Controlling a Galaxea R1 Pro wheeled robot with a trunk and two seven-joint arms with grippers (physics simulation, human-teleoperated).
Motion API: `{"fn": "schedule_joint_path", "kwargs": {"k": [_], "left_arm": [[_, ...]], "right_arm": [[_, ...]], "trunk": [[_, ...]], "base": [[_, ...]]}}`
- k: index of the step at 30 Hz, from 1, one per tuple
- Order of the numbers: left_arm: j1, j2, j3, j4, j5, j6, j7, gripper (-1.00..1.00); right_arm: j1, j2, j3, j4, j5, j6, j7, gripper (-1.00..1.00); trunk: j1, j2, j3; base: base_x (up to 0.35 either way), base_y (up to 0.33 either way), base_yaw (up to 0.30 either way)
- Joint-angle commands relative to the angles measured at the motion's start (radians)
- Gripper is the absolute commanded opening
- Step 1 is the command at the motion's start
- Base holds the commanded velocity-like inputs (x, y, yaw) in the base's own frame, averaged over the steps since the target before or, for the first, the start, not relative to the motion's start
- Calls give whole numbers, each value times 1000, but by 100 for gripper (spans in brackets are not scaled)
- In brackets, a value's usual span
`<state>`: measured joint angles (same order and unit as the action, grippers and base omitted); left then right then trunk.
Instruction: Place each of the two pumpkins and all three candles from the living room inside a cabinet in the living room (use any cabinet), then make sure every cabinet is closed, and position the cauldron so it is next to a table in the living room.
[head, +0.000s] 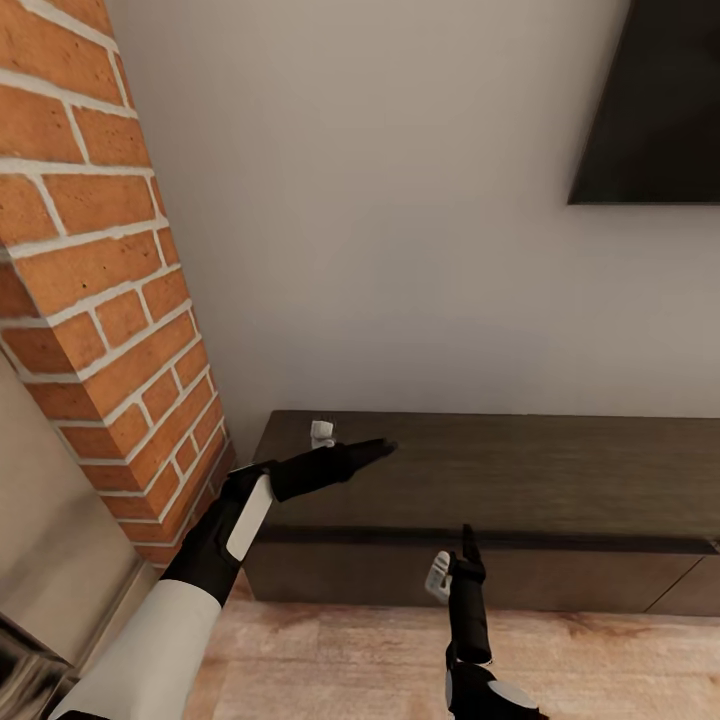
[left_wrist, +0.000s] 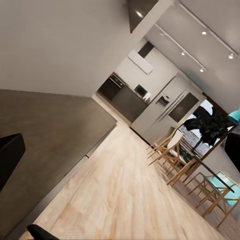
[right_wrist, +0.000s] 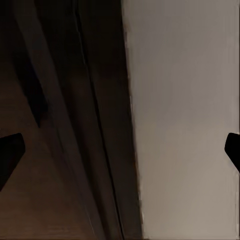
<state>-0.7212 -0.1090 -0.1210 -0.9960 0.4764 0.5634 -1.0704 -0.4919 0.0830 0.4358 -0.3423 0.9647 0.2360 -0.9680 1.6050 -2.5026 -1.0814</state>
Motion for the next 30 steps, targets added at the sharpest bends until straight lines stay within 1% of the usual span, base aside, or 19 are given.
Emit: {"fn": "schedule_joint_path", "kwargs": {"k": [1, 2, 4, 5, 8, 9, 16, 25, 27, 28, 30], "left_arm": [[6, 0, 1, 6, 6, -6, 3, 100], [11, 0, 1, 11, 9, -11, 4, 100], [15, 0, 1, 11, 5, -21, 5, 100], [16, 0, 1, 11, 5, -27, 6, 100], [17, 0, 1, 24, 21, -44, 9, 100], [17, 0, 1, 27, 24, -49, 10, 100], [17, 0, 1, 31, 30, -86, 10, 100], [17, 0, 1, 31, 30, -86, 10, 100], [17, 0, 1, 31, 30, -86, 10, 100], [17, 0, 1, 31, 30, -86, 10, 100], [17, 0, 1, 31, 30, -86, 10, 100]], "right_arm": [[-6, -5, -2, 2, 0, 6, -6, 100], [-11, -5, -2, 3, -1, 11, -11, 100], [-23, -7, -3, 3, -2, 8, -1, 100], [-28, -13, -3, 2, -2, 6, 4, 100], [-29, -30, -3, -1, -1, 4, 8, 100], [-29, -31, -3, -1, -1, 4, 9, 100], [-30, -30, -2, 3, -1, 3, 9, 100], [-29, -25, -2, 13, 4, 19, -9, 100], [-29, -26, -2, 22, 13, 27, -17, 100], [-29, -26, -2, 34, 15, 74, -58, 100], [-29, -24, -2, 57, 18, 82, -61, 100]], "trunk": [[0, 0, 0], [0, 0, 0], [0, 0, 0], [0, 0, 0], [0, 0, 0], [0, 0, 0], [0, 0, 0], [0, 0, 0], [0, 0, 0], [0, 0, 0], [0, 0, 0]], "base": [[0, 0, 0], [0, 0, 0], [0, 0, 0], [0, 0, 0], [0, 0, 0], [0, 0, 0], [0, 0, 0], [0, 0, 0], [0, 0, 0], [0, 0, 0], [0, 0, 0]]}}
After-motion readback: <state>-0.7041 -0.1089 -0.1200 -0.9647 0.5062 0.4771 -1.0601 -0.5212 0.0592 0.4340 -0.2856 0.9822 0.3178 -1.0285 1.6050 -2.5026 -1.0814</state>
